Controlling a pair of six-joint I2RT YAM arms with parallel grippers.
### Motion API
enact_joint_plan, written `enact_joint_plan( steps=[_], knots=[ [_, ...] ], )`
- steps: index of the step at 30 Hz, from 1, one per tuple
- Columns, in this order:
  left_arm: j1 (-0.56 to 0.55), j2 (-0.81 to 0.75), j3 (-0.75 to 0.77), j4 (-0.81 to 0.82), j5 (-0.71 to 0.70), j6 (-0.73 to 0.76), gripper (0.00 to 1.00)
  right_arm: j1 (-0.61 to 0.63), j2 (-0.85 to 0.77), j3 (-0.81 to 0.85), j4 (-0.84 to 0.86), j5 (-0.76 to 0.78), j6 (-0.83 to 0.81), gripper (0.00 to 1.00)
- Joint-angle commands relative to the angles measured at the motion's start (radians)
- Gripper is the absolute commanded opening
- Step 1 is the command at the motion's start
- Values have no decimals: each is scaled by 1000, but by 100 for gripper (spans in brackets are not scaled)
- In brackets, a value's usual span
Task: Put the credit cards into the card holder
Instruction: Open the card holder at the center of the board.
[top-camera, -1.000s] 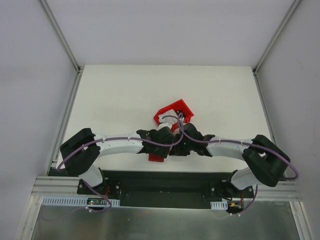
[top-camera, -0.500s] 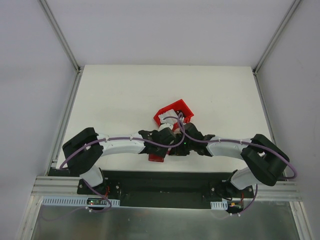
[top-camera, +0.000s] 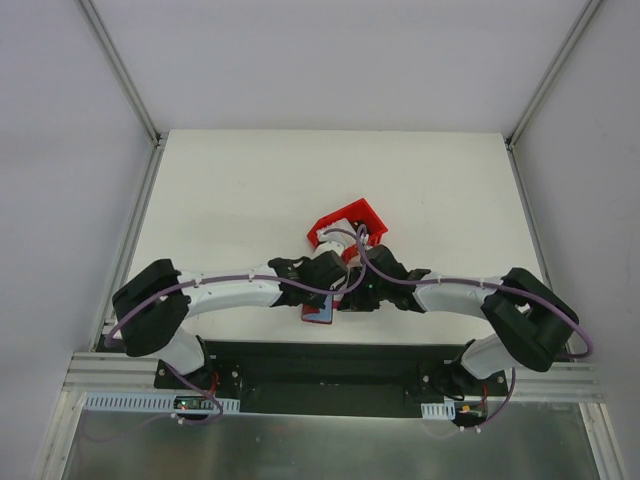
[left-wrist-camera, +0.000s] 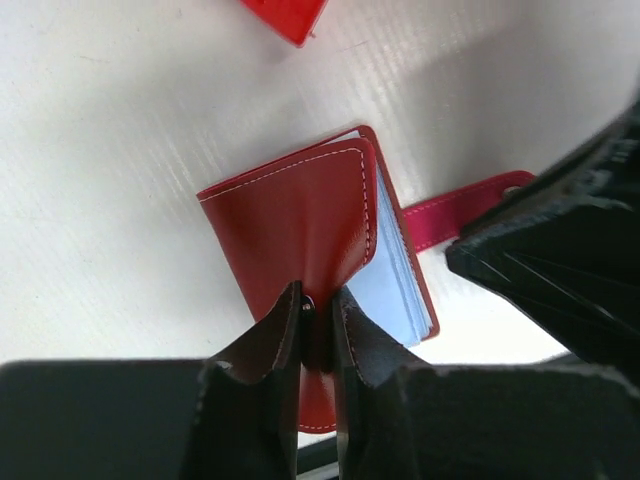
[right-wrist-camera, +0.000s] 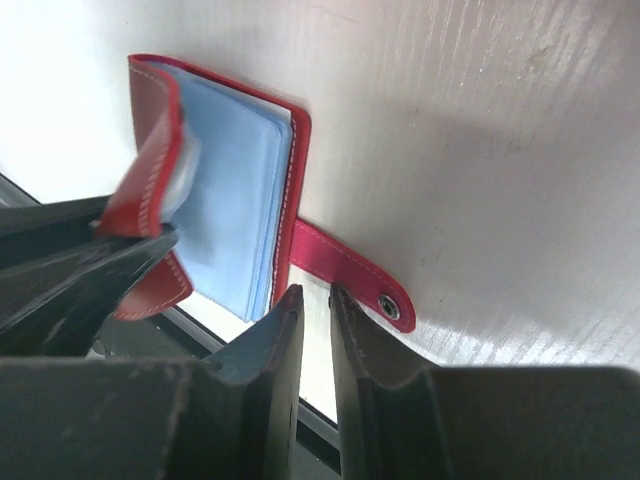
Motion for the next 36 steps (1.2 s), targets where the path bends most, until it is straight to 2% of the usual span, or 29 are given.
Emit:
enact_joint_plan(
  steps=[1,6,9,17,21,31,36],
  knots=[
    [31,-145,-18,41,57,-44,12,-7,0,-31,-126,65,-48,20],
    [164,-312,-208,206,212,-102,21,-7,-67,14,-178,68,-63,21],
    [244,-386,-347,344,281,-156,23,-8,-141,31,-190,73,-65,23],
    [266,-484,-578,643,330,-273,30,3,-252,103,-190,56,-72,24],
    [275,-507,-631,703,341,-296,31,23,-249,152,-173,33,-74,25],
    [324,-604,-710,743,383,-305,34,53,7,253,-124,-30,-62,24],
    [367,-609,-748,798,458,-299,36,95,118,302,-46,-70,-59,22]
  ],
)
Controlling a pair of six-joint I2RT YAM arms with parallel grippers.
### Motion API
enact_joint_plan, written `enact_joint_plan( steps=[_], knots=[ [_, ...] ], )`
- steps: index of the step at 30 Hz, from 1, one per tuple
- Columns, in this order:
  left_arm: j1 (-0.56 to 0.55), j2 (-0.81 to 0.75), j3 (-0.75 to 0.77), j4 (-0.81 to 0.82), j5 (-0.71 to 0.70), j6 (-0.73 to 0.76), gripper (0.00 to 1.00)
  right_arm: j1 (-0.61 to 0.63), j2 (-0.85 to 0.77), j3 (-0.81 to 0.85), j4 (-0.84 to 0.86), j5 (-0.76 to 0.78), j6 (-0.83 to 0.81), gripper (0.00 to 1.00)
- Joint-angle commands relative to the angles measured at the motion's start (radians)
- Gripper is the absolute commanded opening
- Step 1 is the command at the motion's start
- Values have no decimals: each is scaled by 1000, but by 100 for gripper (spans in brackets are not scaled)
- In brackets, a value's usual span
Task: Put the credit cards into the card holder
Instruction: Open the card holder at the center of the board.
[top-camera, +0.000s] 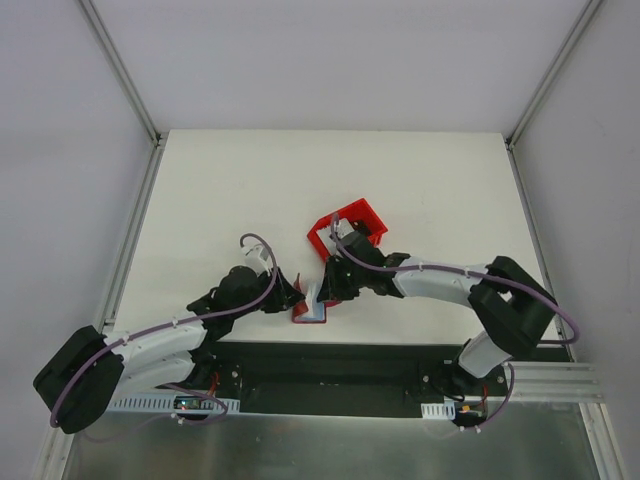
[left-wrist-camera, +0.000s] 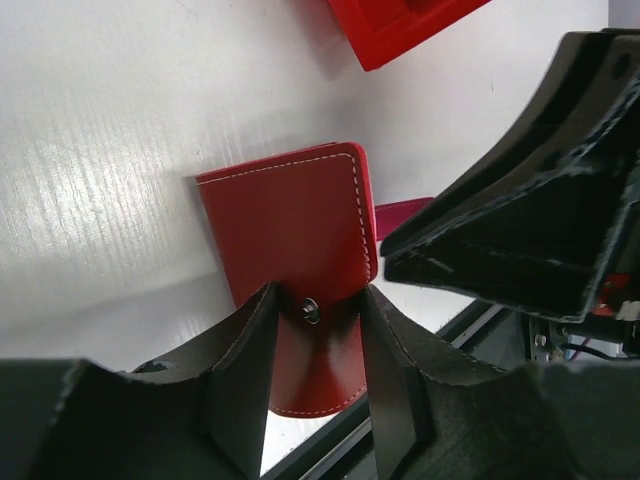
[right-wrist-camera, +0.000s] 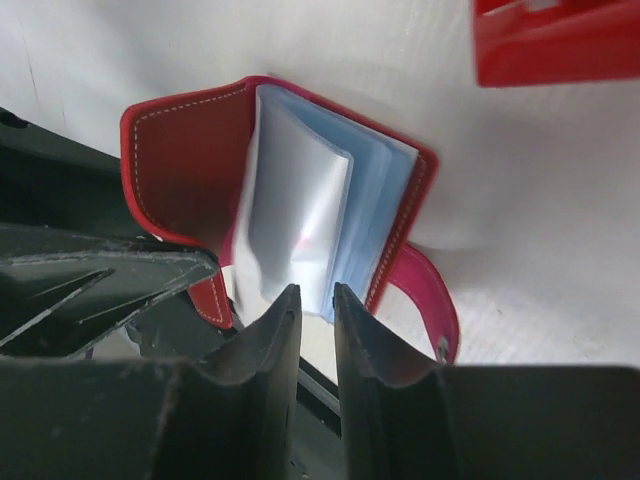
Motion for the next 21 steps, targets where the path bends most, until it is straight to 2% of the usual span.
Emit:
enact_joint_plan(
  steps=[1,9,12,14,16,21],
  knots=[
    [33,-9,-33,87,83,-13,36,42,55,75,82,-45,3,22],
    [57,-30,-43,91,117,-8,40,68,114,122,49,-40,-20,22],
    [68,-41,-36,78,130,-2,48,73,140,148,55,-71,-37,22],
    [76,-40,-27,75,150,1,60,76,158,162,62,-89,-37,22],
    [82,-40,-16,61,166,9,66,79,177,173,52,-92,-32,22],
    [94,-62,20,-41,146,29,68,82,224,187,-40,-23,-31,22]
  ],
)
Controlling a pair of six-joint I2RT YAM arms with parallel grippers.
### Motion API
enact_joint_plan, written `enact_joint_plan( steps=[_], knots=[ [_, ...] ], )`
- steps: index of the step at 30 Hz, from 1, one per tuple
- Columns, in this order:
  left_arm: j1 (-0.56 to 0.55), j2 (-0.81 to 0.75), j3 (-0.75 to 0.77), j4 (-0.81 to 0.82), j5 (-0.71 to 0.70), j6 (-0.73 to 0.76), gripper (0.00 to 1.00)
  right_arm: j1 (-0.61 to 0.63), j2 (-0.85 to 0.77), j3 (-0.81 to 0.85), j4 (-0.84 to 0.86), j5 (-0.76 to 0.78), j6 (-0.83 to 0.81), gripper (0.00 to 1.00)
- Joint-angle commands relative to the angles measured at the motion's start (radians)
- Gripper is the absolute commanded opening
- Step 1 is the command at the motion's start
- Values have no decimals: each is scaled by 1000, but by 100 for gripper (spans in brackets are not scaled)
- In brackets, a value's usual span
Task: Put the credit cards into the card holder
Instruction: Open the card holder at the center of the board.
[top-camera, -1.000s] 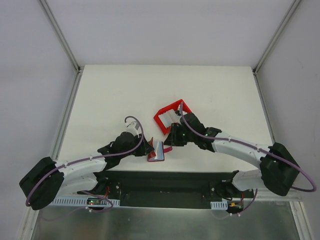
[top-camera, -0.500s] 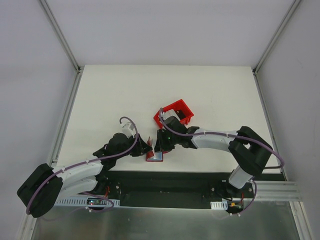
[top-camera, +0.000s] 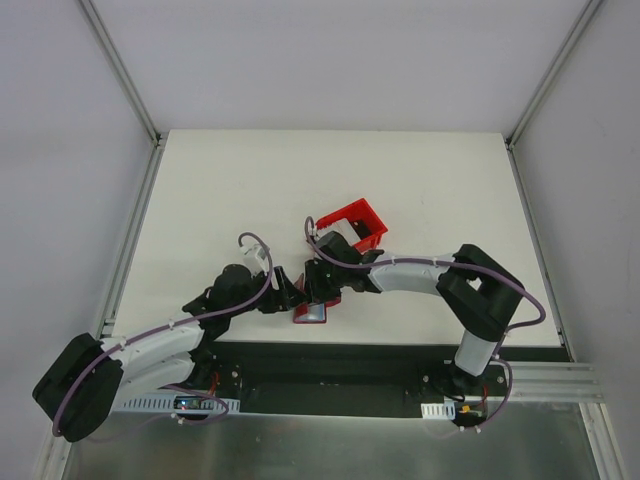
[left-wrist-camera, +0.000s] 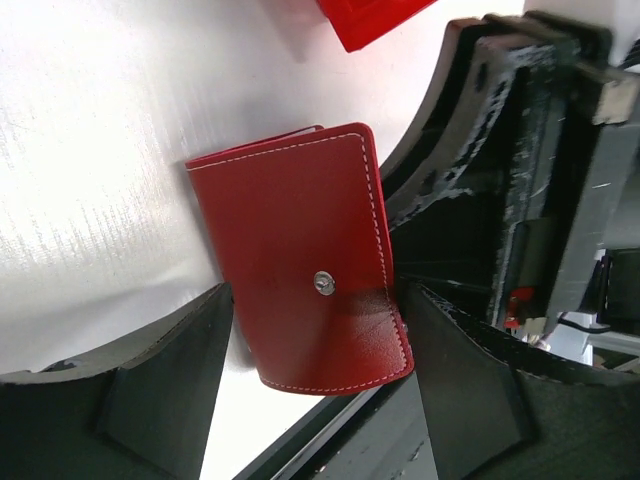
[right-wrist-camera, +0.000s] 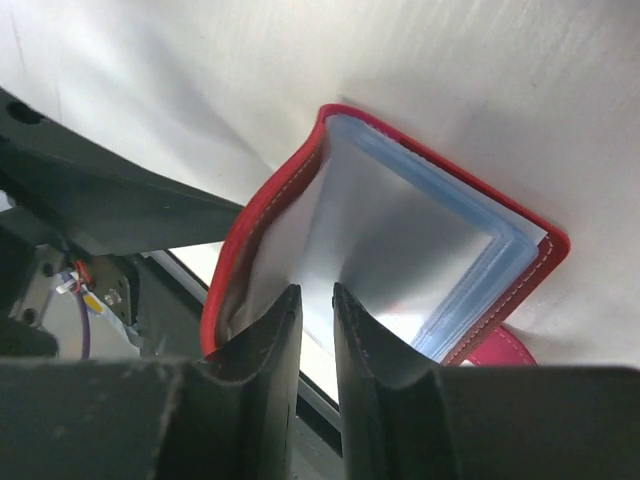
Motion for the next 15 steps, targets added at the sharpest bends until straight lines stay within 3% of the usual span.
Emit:
enact_joint_plan(
  steps=[1,8,15],
  knots=[
    [21,-38,60,-92,8,42,68,11,26,33,-60,28,-16,22],
    [25,-56,135,-235,-35,79,68,17,15,19,30,-6,-7,35],
    [27,-13,167,-273,-21,93,66,17,22,13,52,-1,16,46]
  ],
)
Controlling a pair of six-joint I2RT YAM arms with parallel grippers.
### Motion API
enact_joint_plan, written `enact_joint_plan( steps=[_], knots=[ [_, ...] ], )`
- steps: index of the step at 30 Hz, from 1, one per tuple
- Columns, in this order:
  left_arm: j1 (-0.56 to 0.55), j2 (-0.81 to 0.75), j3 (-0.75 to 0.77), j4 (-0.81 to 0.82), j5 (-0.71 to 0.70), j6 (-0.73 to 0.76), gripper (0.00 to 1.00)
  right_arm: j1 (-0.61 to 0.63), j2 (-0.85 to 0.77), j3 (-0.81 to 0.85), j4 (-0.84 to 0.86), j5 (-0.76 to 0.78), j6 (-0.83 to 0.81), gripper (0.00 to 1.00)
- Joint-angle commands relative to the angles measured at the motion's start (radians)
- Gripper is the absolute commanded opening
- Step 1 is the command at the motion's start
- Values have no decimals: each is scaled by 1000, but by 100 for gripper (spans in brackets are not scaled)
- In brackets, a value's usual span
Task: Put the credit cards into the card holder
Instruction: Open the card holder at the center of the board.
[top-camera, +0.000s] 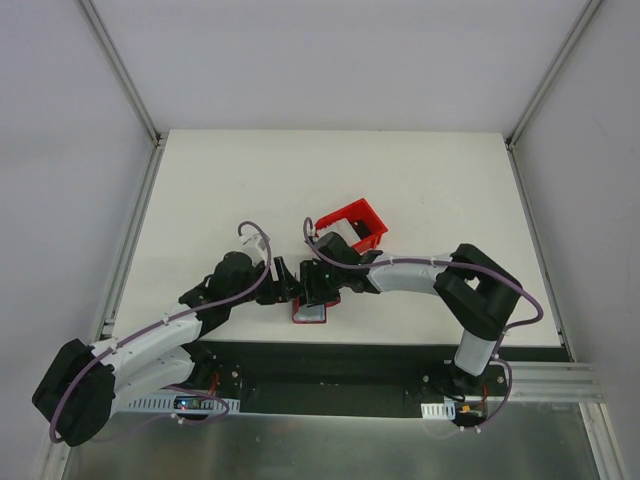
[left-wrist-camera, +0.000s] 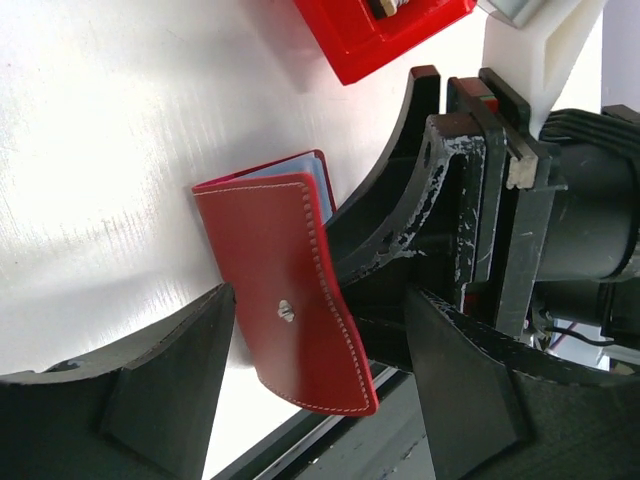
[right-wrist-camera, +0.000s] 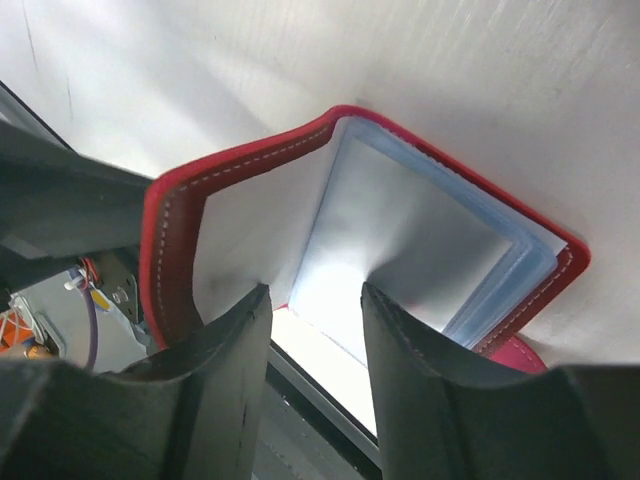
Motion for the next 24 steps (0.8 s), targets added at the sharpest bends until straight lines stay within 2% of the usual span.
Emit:
enact_joint_plan(
  steps=[1,5,10,16,21,24],
  knots=[
    [8,13,37,-50,-12,37,64,5,1,8,36,4,16,47],
    [8,-1,43,-98,-26,54,56,5,2,1,30,13,19,55],
    [8,-2,46,-153,-40,75,38,3,15,3,31,2,25,56],
    [8,-11,46,-220,-69,80,27,3,18,0,31,7,30,57],
    [8,-47,60,-288,-100,95,23,-3,18,-3,21,10,30,57],
    [8,-61,64,-311,-109,99,14,-4,8,-9,16,19,25,57]
  ],
)
